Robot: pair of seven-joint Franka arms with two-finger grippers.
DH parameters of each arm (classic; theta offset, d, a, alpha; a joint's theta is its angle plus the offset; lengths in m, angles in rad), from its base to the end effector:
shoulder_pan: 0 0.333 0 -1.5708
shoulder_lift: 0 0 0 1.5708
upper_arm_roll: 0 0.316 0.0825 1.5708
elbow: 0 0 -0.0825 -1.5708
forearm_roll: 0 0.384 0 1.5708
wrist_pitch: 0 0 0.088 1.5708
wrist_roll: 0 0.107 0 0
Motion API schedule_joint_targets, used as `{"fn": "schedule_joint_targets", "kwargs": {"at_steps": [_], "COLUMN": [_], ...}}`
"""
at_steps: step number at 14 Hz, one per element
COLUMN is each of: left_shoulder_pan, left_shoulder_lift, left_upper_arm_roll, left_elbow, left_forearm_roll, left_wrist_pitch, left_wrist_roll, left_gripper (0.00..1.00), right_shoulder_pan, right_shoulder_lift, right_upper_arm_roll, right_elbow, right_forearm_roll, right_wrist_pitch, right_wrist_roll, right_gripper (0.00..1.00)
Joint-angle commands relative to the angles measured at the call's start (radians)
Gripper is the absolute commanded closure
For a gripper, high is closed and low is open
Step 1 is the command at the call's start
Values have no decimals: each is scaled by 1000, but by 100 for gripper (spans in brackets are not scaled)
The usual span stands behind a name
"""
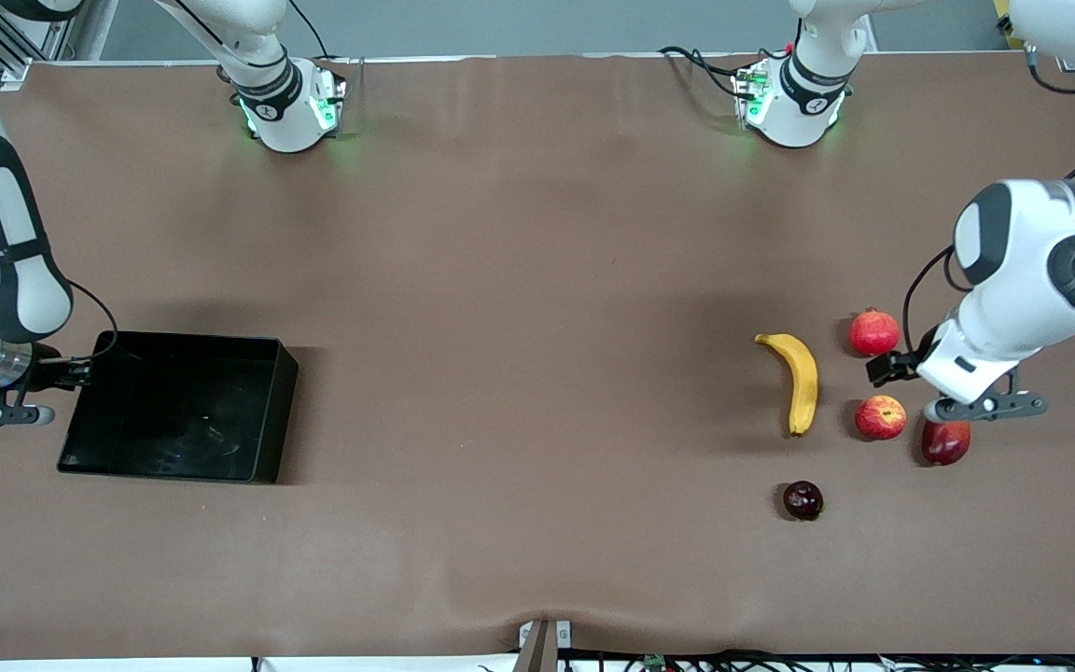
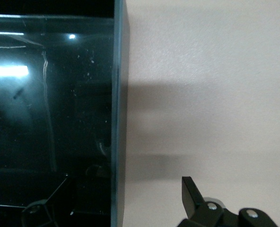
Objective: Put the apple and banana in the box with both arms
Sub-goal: 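Grasp the red apple with the left gripper while the right gripper reaches the box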
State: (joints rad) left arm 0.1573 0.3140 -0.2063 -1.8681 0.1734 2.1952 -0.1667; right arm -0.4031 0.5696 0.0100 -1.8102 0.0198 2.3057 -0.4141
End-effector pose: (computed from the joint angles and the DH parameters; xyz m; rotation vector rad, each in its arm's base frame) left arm 0.6273 -0.0172 0.3533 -3.0653 -0.0432 -0.0466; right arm 0.5953 -0.2469 0.2205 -3.0930 -0.0090 0.0935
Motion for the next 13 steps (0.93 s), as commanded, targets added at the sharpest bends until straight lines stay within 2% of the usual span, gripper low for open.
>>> {"fn": "schedule_joint_targets", "kwargs": {"at_steps": [1, 5, 7, 9, 13], "left_shoulder_pan": [19, 21, 24, 42, 48], "left_shoulder_lift": [54, 117, 143, 171, 212], "left_upper_arm_roll": [-2, -2, -2, -2, -2], "left_elbow": [6, 15, 20, 20, 20], "left_forearm_roll": [23, 28, 92, 143, 147], "left_wrist_pitch": [66, 133, 169, 201, 239], "left_wrist_roll": [-11, -10, -10, -11, -11], "left_gripper": [0, 0, 0, 0, 0], "right_shoulder_pan": [10, 24, 30, 30, 84], "right_shoulder_lift": [29, 42, 33, 4, -57], "right_upper_arm_roll": [5, 5, 7, 11, 19], "right_elbow": [34, 63, 83, 95, 153], "right_forearm_roll": [8, 8, 6, 5, 8], "right_wrist_pitch": [0, -8, -18, -73, -199], "right_wrist_roll": [3, 6, -3, -6, 5], "right_gripper": [100, 100, 100, 100, 100]}}
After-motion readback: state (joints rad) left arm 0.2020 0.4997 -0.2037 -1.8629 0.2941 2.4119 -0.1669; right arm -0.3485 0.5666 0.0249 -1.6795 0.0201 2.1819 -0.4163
